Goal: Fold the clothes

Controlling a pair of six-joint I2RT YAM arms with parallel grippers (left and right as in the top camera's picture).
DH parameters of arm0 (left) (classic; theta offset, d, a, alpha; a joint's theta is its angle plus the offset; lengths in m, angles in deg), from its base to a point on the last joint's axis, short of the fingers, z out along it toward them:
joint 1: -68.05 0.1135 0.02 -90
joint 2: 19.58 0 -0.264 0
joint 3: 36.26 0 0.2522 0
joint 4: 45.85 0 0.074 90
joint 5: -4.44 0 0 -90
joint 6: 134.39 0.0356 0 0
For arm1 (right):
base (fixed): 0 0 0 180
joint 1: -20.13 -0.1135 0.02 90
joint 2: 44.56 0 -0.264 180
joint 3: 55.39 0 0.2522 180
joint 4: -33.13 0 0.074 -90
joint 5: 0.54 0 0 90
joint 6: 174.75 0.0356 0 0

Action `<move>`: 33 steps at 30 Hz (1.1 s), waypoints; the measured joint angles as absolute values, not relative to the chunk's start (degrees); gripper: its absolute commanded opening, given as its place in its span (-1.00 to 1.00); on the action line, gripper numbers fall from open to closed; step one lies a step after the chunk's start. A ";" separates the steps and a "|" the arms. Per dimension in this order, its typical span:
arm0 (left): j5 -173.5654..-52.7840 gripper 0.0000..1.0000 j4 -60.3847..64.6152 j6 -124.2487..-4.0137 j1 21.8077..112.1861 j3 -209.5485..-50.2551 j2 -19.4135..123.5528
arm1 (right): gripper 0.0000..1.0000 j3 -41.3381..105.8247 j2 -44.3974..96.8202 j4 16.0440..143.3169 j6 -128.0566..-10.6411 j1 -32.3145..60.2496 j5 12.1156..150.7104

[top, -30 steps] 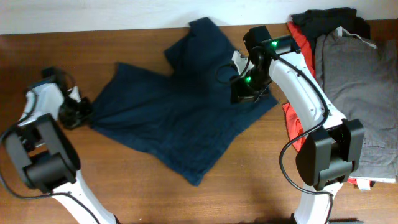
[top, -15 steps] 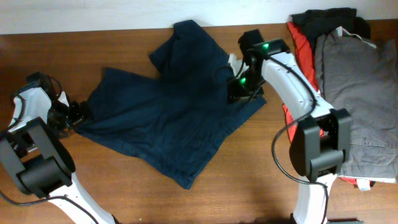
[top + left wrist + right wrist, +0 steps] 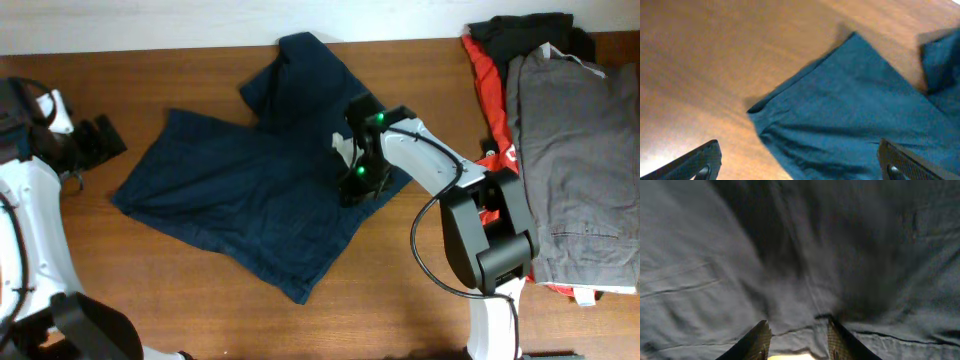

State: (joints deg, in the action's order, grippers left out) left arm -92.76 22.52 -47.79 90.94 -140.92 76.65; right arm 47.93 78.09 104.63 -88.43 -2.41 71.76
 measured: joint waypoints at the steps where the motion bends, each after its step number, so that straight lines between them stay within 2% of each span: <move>1: -92.87 0.98 22.34 -47.14 89.89 -140.92 76.63 | -0.15 46.88 78.09 104.02 -88.43 -2.33 72.18; 8: -93.11 0.98 19.94 -41.61 82.61 -140.90 76.69 | -0.07 43.40 76.89 98.77 -88.19 -0.08 71.92; 14: -93.11 0.99 16.70 -34.70 76.30 -140.90 76.69 | -0.07 41.26 75.79 91.56 -86.68 5.83 71.94; 16: -93.13 0.98 15.31 -33.48 74.81 -140.90 76.69 | -0.02 41.15 75.79 88.74 -86.48 9.39 72.72; 19: -93.11 0.98 12.97 -32.54 73.50 -140.90 76.78 | 0.19 40.91 75.79 84.06 -87.23 14.11 74.82; 23: -93.11 0.98 10.45 -31.84 72.12 -140.90 78.66 | 0.23 40.56 76.14 79.06 -91.86 19.40 77.66; 28: -94.20 0.98 7.59 -31.68 70.16 -140.90 84.41 | 0.32 45.15 77.15 89.02 -94.99 23.53 75.74; 33: -98.73 0.98 -1.55 -31.99 67.51 -140.90 91.62 | 0.36 55.95 78.09 101.05 -99.21 24.67 63.59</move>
State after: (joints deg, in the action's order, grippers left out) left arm -98.73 -1.55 -31.99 67.51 -140.90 91.62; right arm 55.95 78.09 101.05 -99.21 24.67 63.59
